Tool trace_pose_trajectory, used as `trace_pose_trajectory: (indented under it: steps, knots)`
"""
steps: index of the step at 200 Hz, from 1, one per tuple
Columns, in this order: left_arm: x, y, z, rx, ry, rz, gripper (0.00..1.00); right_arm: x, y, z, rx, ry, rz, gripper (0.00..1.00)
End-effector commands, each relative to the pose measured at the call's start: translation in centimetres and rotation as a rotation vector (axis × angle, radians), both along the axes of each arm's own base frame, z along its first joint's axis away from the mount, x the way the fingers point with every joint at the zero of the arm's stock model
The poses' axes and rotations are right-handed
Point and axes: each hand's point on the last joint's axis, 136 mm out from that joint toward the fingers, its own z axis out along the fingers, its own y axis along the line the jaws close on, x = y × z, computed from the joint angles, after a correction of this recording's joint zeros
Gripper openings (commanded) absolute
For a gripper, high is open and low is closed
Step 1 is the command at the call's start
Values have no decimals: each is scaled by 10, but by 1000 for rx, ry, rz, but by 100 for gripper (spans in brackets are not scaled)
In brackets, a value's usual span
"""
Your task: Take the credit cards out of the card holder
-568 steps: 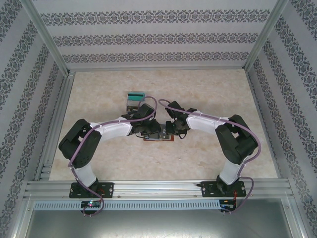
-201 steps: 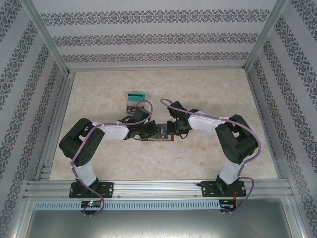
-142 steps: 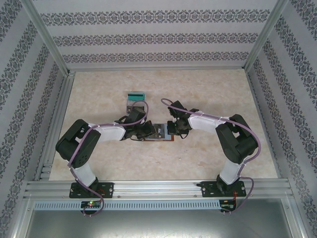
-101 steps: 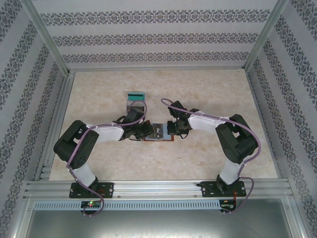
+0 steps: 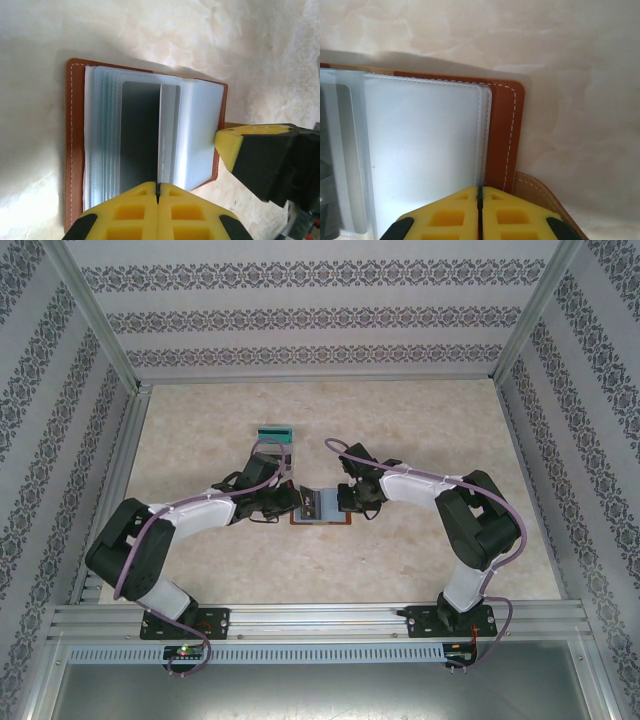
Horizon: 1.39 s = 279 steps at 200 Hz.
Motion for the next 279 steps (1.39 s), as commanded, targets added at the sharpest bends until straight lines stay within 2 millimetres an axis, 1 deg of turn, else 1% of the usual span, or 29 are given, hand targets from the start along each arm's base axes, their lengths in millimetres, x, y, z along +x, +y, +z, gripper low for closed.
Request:
trace_pose_trajectory:
  steps: [1,29,59,81,94,113,117,134,146,151,156,168,183,195,218,243,270,279]
  knots:
    - [-1,13,16,61,-33,-14,0,4,-7,8,-10,-24,-9,11]
    - [-4,23,36,118,-70,-31,0,15,1,42,35,-92,-2,16]
    - [-6,36,62,216,-134,-71,0,23,6,88,87,-184,8,27]
    - [-2,53,84,328,-213,-90,0,25,4,118,110,-254,10,37]
    - [2,62,98,399,-273,-110,0,25,1,136,127,-296,7,45]
    - [9,69,116,493,-380,-174,0,23,-4,153,153,-334,-3,49]
    - [10,70,120,509,-408,-192,0,23,-6,157,158,-344,-6,53]
    - [16,70,131,572,-526,-275,1,21,-15,172,171,-388,-33,75]
    - [17,67,136,610,-619,-360,1,20,-21,183,187,-426,-49,84]
    - [18,66,138,629,-656,-396,1,19,-25,188,191,-444,-57,93]
    - [18,65,141,648,-694,-430,1,18,-27,192,195,-459,-62,97]
    - [20,66,145,706,-768,-496,0,17,-33,201,208,-492,-75,98]
    - [24,66,149,783,-849,-582,0,14,-40,206,213,-522,-80,98]
    - [26,64,146,850,-896,-689,0,13,-44,206,213,-539,-83,98]
    - [32,63,133,940,-901,-840,0,10,-49,204,231,-573,-87,98]
    - [35,57,121,970,-925,-990,0,6,-59,206,237,-647,-107,98]
    - [41,52,120,934,-975,-1087,0,-2,-67,217,244,-752,-92,98]
    - [45,52,118,940,-983,-1108,0,-3,-69,218,240,-775,-92,98]
